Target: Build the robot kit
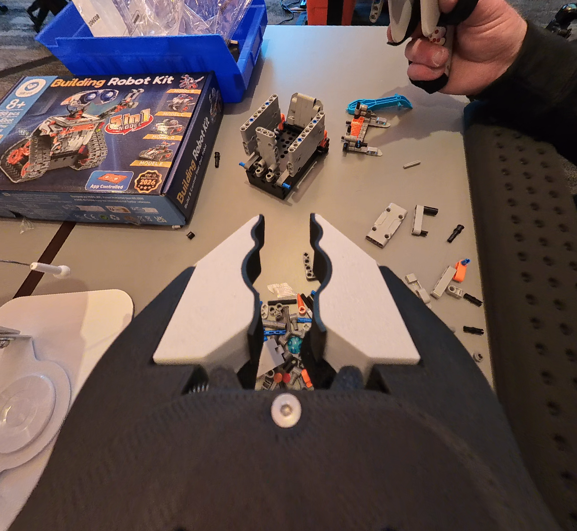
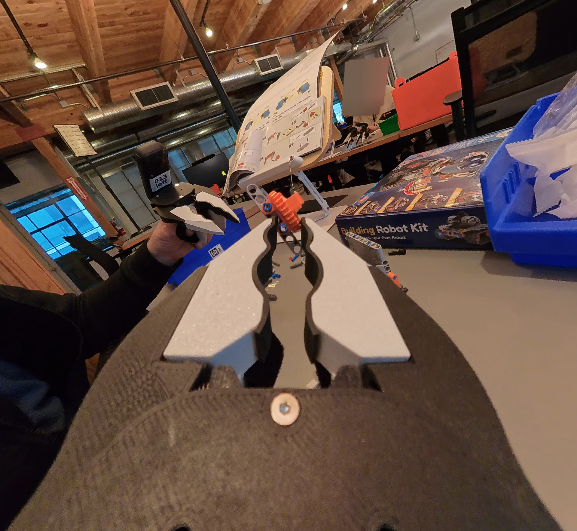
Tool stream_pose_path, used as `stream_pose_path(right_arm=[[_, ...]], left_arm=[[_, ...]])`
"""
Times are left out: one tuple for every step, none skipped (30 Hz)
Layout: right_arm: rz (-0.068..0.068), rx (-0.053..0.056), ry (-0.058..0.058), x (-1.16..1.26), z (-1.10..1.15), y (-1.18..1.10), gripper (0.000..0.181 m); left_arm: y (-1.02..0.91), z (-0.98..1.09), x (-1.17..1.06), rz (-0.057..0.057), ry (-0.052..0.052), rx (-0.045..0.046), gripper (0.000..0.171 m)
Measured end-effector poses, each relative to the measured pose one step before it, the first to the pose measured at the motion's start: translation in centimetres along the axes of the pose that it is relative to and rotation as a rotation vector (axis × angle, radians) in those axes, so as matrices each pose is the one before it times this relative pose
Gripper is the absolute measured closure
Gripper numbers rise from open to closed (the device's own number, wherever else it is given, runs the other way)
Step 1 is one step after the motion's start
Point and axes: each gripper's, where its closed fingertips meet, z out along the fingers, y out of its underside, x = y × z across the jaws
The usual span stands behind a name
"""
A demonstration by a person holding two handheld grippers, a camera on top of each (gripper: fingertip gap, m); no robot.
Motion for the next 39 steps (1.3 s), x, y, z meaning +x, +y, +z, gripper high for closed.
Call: stream_pose_path(right_arm=[[0.0018,-0.007,-0.0019,0.016,-0.003,0.126,0.169],[0.0001,-0.0069,-0.0013,-0.002,0.027,0.127,0.169],[0.0001,-0.0077,-0.0024,-0.025,0.054,0.136,0.169],[0.0016,-0.009,-0.0036,-0.038,0.069,0.164,0.169],[0.0009,-0.0081,-0.0032,-0.046,0.09,0.151,0.169],[-0.0019,-0.0069,-0.0024,-0.061,0.086,0.12,0.169],[-0.0029,-0.0087,-0.0021,-0.06,0.092,0.142,0.169],[-0.0018,-0.0101,-0.0031,-0.068,0.108,0.168,0.169],[-0.0007,-0.009,-0.0059,-0.111,0.107,0.148,0.169],[-0.0008,-0.0086,-0.006,-0.106,0.109,0.15,0.169],[-0.0011,-0.0102,-0.0047,-0.085,0.098,0.17,0.169],[-0.0008,-0.0117,-0.0038,-0.072,0.11,0.191,0.169],[-0.0017,-0.0123,-0.002,-0.045,0.101,0.21,0.169],[-0.0023,-0.0136,-0.0003,-0.012,0.083,0.223,0.169],[-0.0008,-0.0141,0.0015,0.042,0.071,0.231,0.169],[0.0033,-0.0136,0.0021,0.082,0.055,0.258,0.169],[0.0066,-0.0094,0.0016,0.115,0.023,0.195,0.169],[0.0068,-0.0033,-0.0009,0.086,-0.006,0.101,0.169],[0.0041,0.0003,-0.0024,0.023,-0.028,0.021,0.169],[0.0012,0.001,-0.0013,0.023,-0.043,-0.007,0.169],[-0.0001,0.0004,0.0005,0.024,-0.048,0.005,0.169],[-0.0001,0.0005,-0.0002,0.017,-0.057,0.001,0.169],[0.0,0.0006,-0.0018,-0.012,-0.038,0.005,0.169],[-0.0019,-0.0006,-0.0014,-0.016,-0.03,0.011,0.169],[-0.0045,-0.0027,-0.0015,-0.041,-0.005,0.041,0.169],[-0.0054,-0.0053,-0.0009,-0.046,0.023,0.079,0.169],[-0.0067,-0.008,0.0011,-0.026,0.05,0.127,0.169],[-0.0113,-0.012,0.0029,-0.042,0.104,0.175,0.169],[-0.0207,-0.0179,0.0099,-0.018,0.153,0.24,0.169],[-0.0343,-0.0245,0.0244,0.095,0.192,0.305,0.169],[-0.0462,-0.0326,0.0314,0.082,0.254,0.389,0.169],[-0.0526,-0.0372,0.0283,-0.037,0.34,0.441,0.169],[-0.0581,-0.0356,0.0365,0.005,0.351,0.379,0.169],[-0.0632,-0.033,0.0384,-0.025,0.347,0.309,0.169],[-0.0582,-0.0305,0.0324,-0.082,0.342,0.254,0.169],[-0.0514,-0.0277,0.0338,-0.026,0.312,0.227,0.169],[-0.0463,-0.0241,0.0234,-0.148,0.304,0.156,0.169],[-0.0414,-0.0184,0.0181,-0.205,0.268,0.091,0.169],[-0.035,-0.0155,0.0142,-0.189,0.228,0.051,0.169]], left_arm=[[0.108,-0.014,-0.022,-0.0004,-0.0009,-0.00407,0.145],[0.106,-0.019,-0.002,0.0002,-0.0004,-0.00373,0.145],[0.121,-0.016,0.006,0.0007,-0.0001,-0.00553,0.145],[0.119,-0.052,-0.018,0.0007,-0.0015,-0.00537,0.145],[0.105,-0.049,-0.018,0.0002,-0.0015,-0.00399,0.145],[0.119,-0.077,-0.024,-0.0004,-0.0006,-0.00457,0.145],[0.117,-0.085,-0.034,-0.0014,-0.0012,-0.00363,0.145],[0.086,-0.079,-0.028,-0.0025,-0.0007,-0.00064,0.145],[0.082,-0.076,0.006,-0.0034,0.0012,-0.00036,0.145],[0.125,-0.036,-0.018,-0.0031,0.0005,-0.00259,0.145],[0.137,-0.031,-0.021,-0.0026,-0.0004,-0.00311,0.145],[0.122,0.004,-0.003,-0.0022,0.0008,-0.00276,0.145],[0.144,0.012,0.004,-0.0018,0.0008,-0.00451,0.145],[0.121,0.025,0.01,-0.0008,0.0003,-0.0045,0.145],[0.101,0.034,0.029,0.0002,0.0006,-0.00315,0.145],[0.094,0.032,0.041,0.0004,0.0012,-0.00362,0.145],[0.09,0.032,0.021,0.0004,0.0002,-0.00447,0.145],[0.052,0.031,0.006,0.0012,-0.0004,-0.00298,0.145],[0.029,0.01,0.028,0.0017,-0.0001,-0.00166,0.145],[0.013,-0.001,0.003,0.0013,-0.0004,-0.00162,0.145],[-0.002,-0.029,0.003,0.0008,-0.0002,-0.00038,0.145],[0.004,-0.032,0.007,0.0006,-0.0001,-0.00077,0.145],[0.068,-0.037,-0.058,0.0019,-0.0039,-0.00474,0.145],[0.121,-0.047,-0.093,0.0031,-0.0065,-0.00722,0.145],[0.126,-0.082,-0.061,0.0025,-0.0045,-0.00626,0.145],[0.124,-0.11,-0.063,-0.0001,-0.0028,-0.00451,0.145],[0.105,-0.156,-0.086,-0.0025,-0.0027,-0.00211,0.145],[0.078,-0.178,-0.112,-0.0038,-0.0038,0.00035,0.144],[0.057,-0.201,-0.147,-0.0044,-0.0045,0.00218,0.144],[0.073,-0.2,-0.153,-0.0047,-0.0041,0.00185,0.144],[0.086,-0.196,-0.17,-0.0048,-0.0054,0.00141,0.144],[0.06,-0.174,-0.148,-0.0039,-0.0048,0.00214,0.144],[0.081,-0.151,-0.121,-0.004,-0.0033,0.00187,0.144],[0.092,-0.13,-0.096,-0.0035,-0.0026,0.00002,0.144],[0.156,-0.102,-0.109,-0.0019,-0.0046,-0.00428,0.144],[0.166,-0.102,-0.158,-0.0002,-0.0085,-0.00564,0.144],[0.162,-0.119,-0.15,0.0009,-0.0092,-0.00542,0.144],[0.196,-0.111,-0.156,0.0018,-0.0096,-0.00864,0.144],[0.222,-0.126,-0.151,0.0024,-0.0105,-0.00903,0.144]])
